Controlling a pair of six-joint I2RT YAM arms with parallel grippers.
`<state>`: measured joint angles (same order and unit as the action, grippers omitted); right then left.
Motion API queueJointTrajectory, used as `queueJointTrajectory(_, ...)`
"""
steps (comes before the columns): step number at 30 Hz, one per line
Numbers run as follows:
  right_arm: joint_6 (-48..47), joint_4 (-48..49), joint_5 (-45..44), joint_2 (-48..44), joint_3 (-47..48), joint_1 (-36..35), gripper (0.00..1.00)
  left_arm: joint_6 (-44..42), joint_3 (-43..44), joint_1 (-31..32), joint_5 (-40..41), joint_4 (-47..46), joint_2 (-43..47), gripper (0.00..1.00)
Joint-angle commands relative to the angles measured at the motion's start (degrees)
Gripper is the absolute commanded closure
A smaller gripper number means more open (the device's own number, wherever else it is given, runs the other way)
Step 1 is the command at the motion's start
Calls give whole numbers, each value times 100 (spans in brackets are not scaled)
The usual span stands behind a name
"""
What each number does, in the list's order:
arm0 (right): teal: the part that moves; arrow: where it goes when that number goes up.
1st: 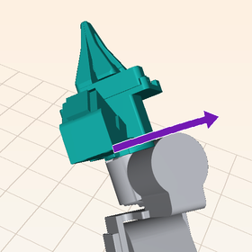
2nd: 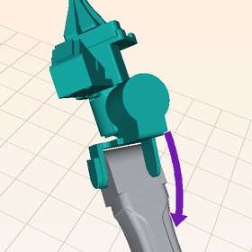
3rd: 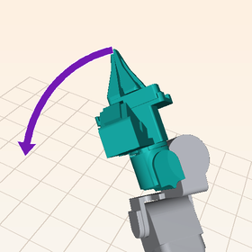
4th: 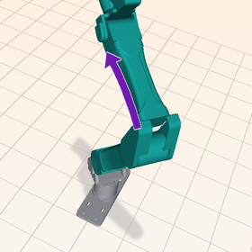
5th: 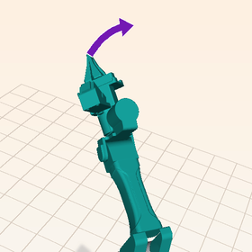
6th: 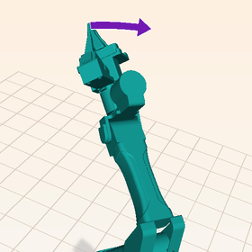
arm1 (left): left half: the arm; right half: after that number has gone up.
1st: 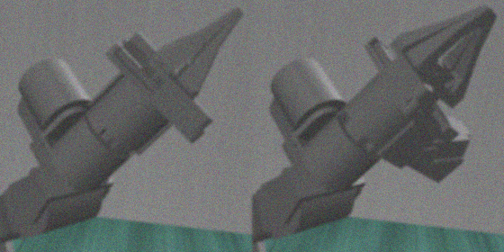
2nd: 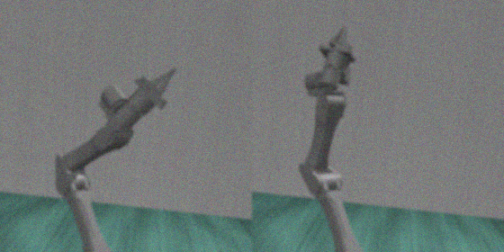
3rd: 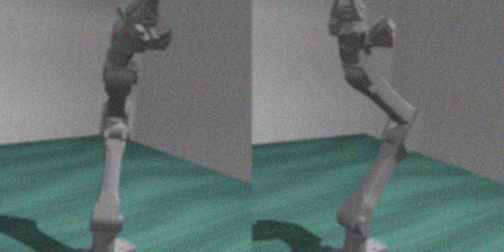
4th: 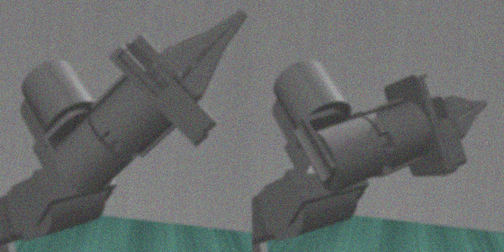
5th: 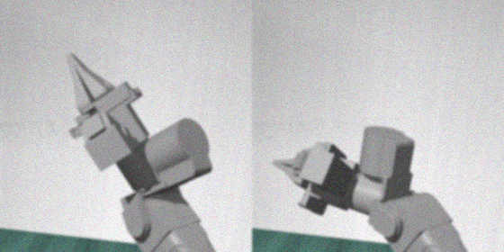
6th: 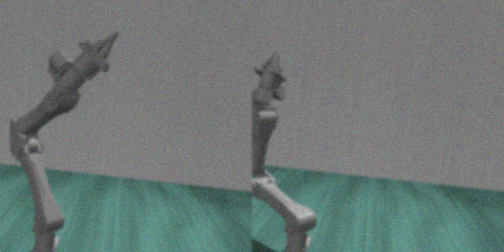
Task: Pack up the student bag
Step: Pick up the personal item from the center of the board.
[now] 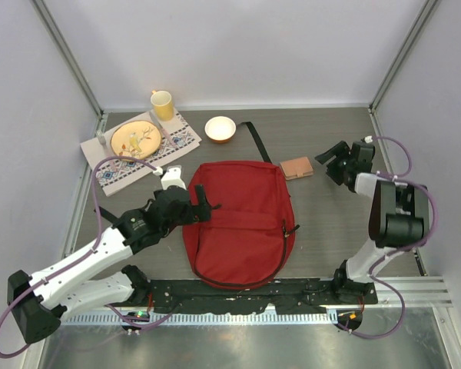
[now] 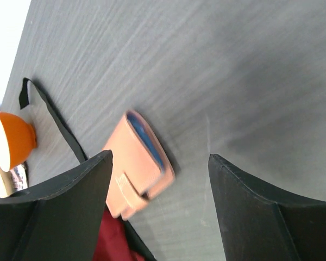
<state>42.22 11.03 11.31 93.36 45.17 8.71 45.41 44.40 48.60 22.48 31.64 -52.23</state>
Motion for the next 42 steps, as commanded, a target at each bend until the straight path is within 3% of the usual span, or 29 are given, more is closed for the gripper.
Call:
queueJointTrajectory(1,-73,945,1118,726,878,25,25,38,-19,-8,29,26,-7,0)
queueJointTrajectory(7,-257,718,1602,1527,1600,17,28,82,-90,-17,46,9,-42,0)
queueJointTrajectory(27,-434,769,2164,1650,1021,25,39,91,-169,-17,55,9,46,0)
queueJointTrajectory(32,-302,989,2401,1554,871,25,52,152,-239,-8,72,27,169,0)
queueJointTrajectory(42,-56,1235,2630,1457,801,17,67,284,-345,-17,46,115,274,1)
